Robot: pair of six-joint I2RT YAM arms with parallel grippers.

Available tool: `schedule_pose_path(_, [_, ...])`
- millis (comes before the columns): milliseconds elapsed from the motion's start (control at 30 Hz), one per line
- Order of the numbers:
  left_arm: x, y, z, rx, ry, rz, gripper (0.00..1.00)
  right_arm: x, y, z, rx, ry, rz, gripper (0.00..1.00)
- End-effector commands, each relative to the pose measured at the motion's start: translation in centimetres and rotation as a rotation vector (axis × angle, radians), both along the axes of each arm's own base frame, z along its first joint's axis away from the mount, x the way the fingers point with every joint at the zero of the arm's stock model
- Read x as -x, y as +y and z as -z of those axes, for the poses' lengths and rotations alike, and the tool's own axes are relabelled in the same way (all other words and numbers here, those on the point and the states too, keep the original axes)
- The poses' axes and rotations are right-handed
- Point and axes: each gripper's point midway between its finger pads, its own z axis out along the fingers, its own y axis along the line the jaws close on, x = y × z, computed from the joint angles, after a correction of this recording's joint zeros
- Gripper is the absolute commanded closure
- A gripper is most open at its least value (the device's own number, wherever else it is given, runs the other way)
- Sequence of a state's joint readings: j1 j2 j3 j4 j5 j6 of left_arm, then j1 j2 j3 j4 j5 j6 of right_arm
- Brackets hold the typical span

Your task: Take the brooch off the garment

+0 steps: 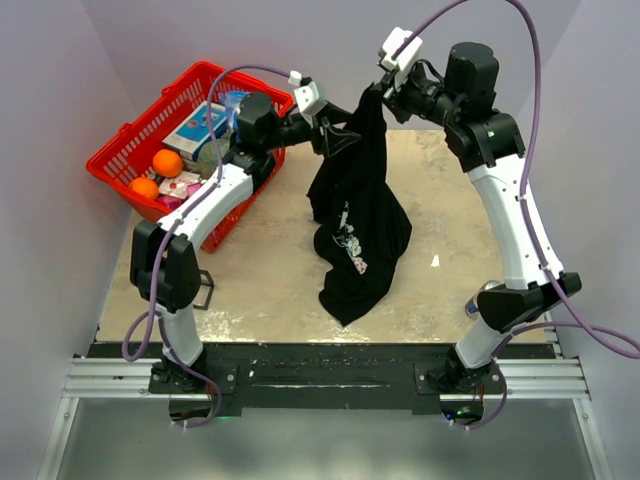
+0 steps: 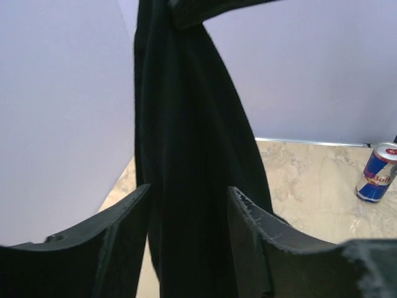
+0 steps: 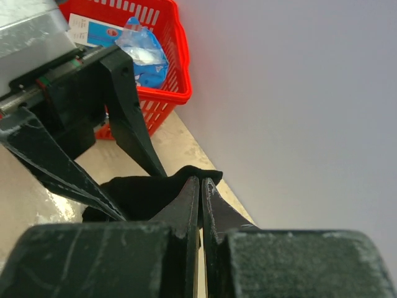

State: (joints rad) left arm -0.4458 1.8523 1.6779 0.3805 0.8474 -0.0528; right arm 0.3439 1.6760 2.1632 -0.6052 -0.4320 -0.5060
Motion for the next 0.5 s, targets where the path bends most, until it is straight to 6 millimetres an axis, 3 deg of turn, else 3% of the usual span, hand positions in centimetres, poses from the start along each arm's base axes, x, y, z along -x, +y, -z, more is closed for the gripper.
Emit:
schedule_pose_path(0, [0.6,-0.6,-4.9,0.089,-0.097,0.009,0.5,1.8,0.3,-2.9,-0.022,-0.096,-0.023,1.0])
schedule_pose_path(133, [1.1,-0.6,-6.1,0.108,-0.1,0.02,0.63,1.8,0.2,-2.1,-0.035,-0.075,-0.004,1.0])
schedule_pose_path(233, [1.3,-0.5,-6.5,0.109,-0.102,0.012,0.73,1.5,0.3,-0.3,-0.039,-0.029,0.004,1.0])
schedule_pose_path(333, [1.2,-0.2,-5.8,0.062,-0.109,-0.003,1.0,1.3,0.4,1.0,-0.06,0.008,0.013,1.0])
schedule_pose_path(367, [0.9,0.2,-4.7,0.027,-0.073,-0.018,1.0,1.1,0.3,1.2,-0.068,0.019,0.027,0.87])
schedule_pose_path(433, [0.9,1.6,-4.9,-0.013,-0.097,-0.047,1.0,0.9,-0.1,1.5,-0.09,0.058,0.065,0.62])
schedule_pose_path(467, [0.2,3.3,-4.2,-0.042,-0.061,-0.084,1.0,0.8,-0.9,1.3,-0.094,0.062,0.089,0.52])
